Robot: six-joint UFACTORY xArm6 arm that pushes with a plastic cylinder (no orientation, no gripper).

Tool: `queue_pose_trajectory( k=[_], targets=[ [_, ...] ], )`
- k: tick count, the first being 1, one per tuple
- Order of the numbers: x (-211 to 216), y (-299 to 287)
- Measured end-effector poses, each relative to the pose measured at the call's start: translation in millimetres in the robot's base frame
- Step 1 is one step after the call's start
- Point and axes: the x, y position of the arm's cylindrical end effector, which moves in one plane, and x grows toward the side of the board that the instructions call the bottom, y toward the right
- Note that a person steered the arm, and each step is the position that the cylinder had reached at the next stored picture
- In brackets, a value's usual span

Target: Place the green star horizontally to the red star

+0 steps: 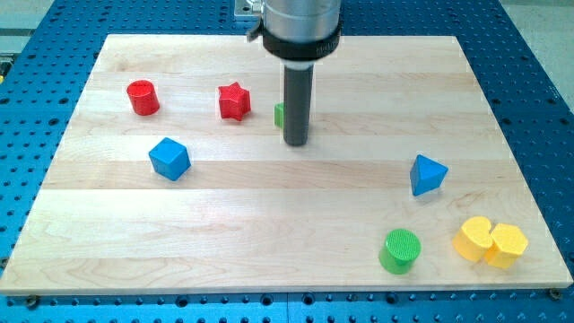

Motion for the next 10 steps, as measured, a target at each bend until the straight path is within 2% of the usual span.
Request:
queue_pose_trajectory(
  k=[1,2,3,4,5,6,7,8,9,10],
  targets=[
    [-31.8,7.7],
    [-26.4,22.9],
    [-62.6,62.9],
    [-138.6,54.7],
    [-140.1,-5.4],
    [-77.7,-14.7],
    [-71.8,5.9],
    [-78.9,60.5],
    [9.8,43.7],
    [28.4,-37.5]
  ],
)
